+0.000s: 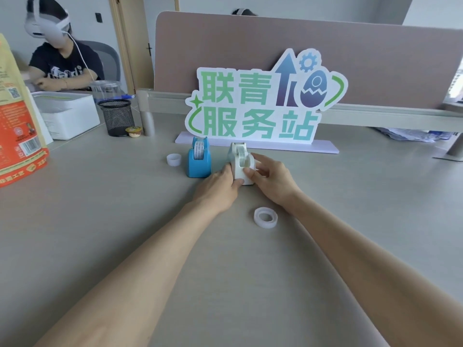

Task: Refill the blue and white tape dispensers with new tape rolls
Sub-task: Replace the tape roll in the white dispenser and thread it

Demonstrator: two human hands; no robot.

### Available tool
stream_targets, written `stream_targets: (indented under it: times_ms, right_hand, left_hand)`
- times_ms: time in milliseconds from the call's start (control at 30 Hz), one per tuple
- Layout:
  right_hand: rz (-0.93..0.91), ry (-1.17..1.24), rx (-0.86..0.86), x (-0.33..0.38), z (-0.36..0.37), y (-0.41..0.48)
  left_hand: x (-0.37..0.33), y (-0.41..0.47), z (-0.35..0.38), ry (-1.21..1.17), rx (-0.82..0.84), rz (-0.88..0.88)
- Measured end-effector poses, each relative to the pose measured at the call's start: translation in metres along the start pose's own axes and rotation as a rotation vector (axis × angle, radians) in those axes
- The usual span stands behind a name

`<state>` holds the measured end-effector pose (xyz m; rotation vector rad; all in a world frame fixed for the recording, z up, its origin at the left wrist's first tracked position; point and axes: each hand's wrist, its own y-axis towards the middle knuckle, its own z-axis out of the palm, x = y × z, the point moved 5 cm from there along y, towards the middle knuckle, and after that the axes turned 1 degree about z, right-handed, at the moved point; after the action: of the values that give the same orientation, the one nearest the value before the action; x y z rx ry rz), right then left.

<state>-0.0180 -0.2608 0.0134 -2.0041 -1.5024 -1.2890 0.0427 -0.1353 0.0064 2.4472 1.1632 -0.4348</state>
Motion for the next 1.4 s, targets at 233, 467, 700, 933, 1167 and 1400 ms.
stream_targets:
  times_ms: [233,467,700,933,1167,1400]
  right_hand:
    - [0.08,0.031,-0.012,-0.002,-0.006,0.002]
    - [0.053,0.006,0.137,0.007,-0.033,-0.087]
    - [-0.136,-0.354,0.049,0.012,-0.032,-0.099]
    - [-0.13,-0.573,-0.146,0.0,-0.036,-0.045]
    - [0.007,-0.597,-0.12,-0.016,-0.025,0.004]
    - [-0.019,-0.597,-0.12,-0.01,-0.027,-0.008]
  left_hand:
    - [0.001,0.01,0.003,0.03,-0.037,-0.066]
    - [0.003,0.002,-0.001,-0.026,0.012,-0.044]
    - [0.007,-0.021,-0.005,-0.072,0.069,0.033]
    - [0.017,-0.037,-0.016,-0.006,-0.013,0.115]
    - [0.017,-0.036,-0.017,0.024,-0.082,0.121]
    - [0.014,-0.037,-0.02,0.05,-0.112,0.128]
